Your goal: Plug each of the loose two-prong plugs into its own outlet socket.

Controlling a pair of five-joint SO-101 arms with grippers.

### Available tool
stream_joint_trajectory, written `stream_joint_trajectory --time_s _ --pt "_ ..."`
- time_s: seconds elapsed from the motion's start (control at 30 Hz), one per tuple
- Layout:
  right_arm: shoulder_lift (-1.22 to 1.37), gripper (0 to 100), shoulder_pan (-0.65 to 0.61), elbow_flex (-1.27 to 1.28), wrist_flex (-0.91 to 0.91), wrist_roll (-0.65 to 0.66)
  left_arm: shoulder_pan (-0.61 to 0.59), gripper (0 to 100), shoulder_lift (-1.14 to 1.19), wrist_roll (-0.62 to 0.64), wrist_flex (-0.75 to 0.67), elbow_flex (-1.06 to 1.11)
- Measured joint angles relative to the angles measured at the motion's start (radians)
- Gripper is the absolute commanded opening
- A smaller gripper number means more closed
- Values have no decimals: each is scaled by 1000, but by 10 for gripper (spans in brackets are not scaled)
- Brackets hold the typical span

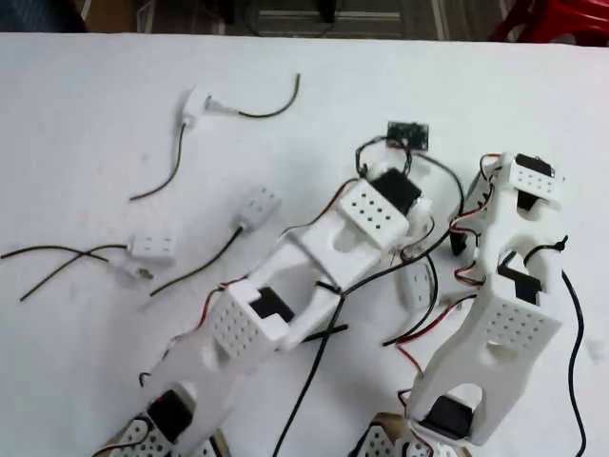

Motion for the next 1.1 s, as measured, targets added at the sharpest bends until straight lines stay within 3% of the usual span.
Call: stream_joint_trajectory --time_s 0.17,0.4,0.57,0.87,1.1 --pt "0 212 0 0 0 0 -18 23 -2 15 206 -276" --pt "0 212 0 0 0 0 -180 23 -12 84 242 -362" --pt "5 212 0 -9 0 0 -236 23 -181 89 242 -347" --pt "11 211 0 -12 0 0 -316 23 -778 91 239 71" --pt "11 211 0 -12 0 0 -358 22 -1181 100 -6 514"
